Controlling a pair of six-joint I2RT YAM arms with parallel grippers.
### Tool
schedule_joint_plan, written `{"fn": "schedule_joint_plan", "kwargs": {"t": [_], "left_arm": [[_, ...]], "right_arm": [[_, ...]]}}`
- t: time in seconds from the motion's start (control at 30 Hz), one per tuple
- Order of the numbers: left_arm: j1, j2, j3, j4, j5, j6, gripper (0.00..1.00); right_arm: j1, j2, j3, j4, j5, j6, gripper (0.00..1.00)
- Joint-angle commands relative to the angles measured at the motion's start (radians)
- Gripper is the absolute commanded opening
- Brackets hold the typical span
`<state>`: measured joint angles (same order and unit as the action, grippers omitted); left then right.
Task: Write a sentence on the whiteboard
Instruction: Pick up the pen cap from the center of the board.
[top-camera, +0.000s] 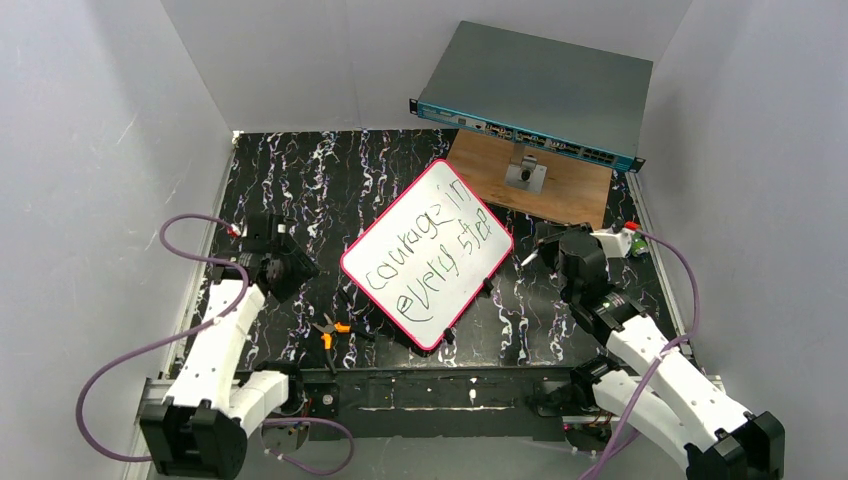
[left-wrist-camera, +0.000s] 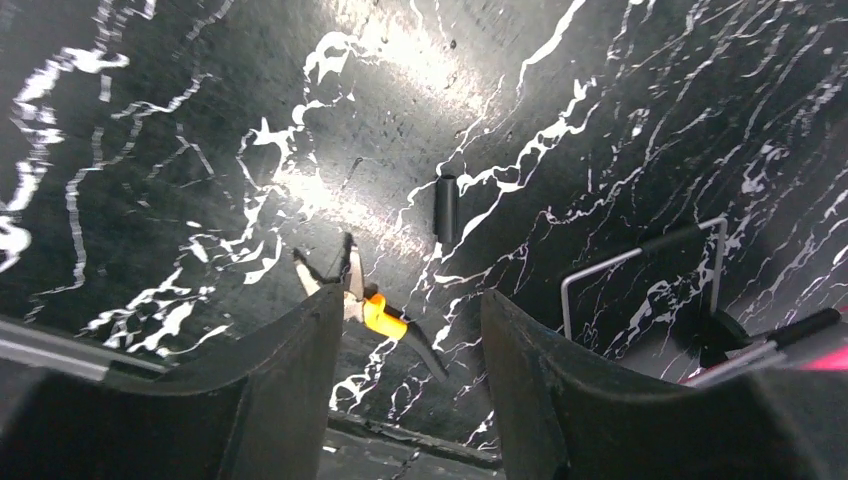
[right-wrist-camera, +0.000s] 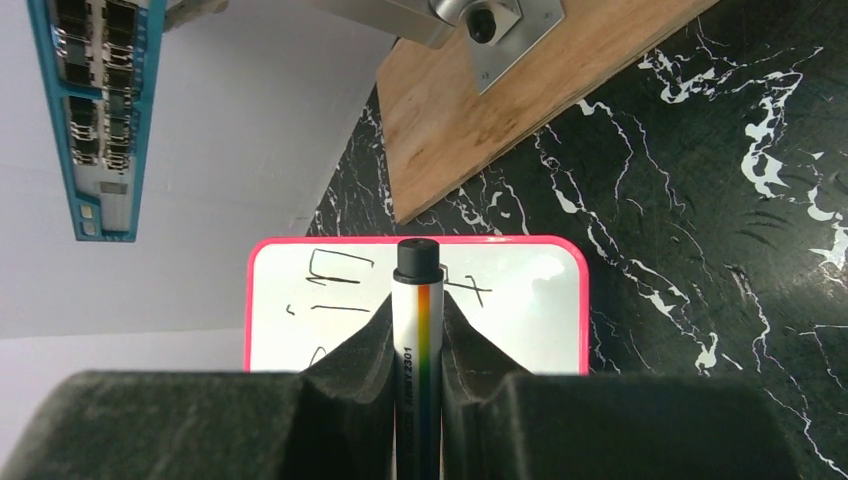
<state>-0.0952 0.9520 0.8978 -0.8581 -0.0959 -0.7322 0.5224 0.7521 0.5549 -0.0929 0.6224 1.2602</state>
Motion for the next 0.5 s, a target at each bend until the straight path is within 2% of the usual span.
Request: {"fn": "schedule_joint_plan", "kwargs": {"t": [0.0,0.23,0.47], "left_arm": [[0.041,0.065,-0.093,0.14,0.143,-0.085,0.49],[0.045,0.171,-0.194,0.339,0.242,-0.131,0.42],[0.036,0.245,-0.257,0.472,0.277,-0.086,0.41]], "right_arm": [[0.001,0.017,0.046,0.041,-0.009,0.009,0.01],[0.001,0.016,-0.01,0.038,-0.03,0.06,0.01],[0.001,-0.065,-0.033,-0.011,0.014,0.039,0.01]]}}
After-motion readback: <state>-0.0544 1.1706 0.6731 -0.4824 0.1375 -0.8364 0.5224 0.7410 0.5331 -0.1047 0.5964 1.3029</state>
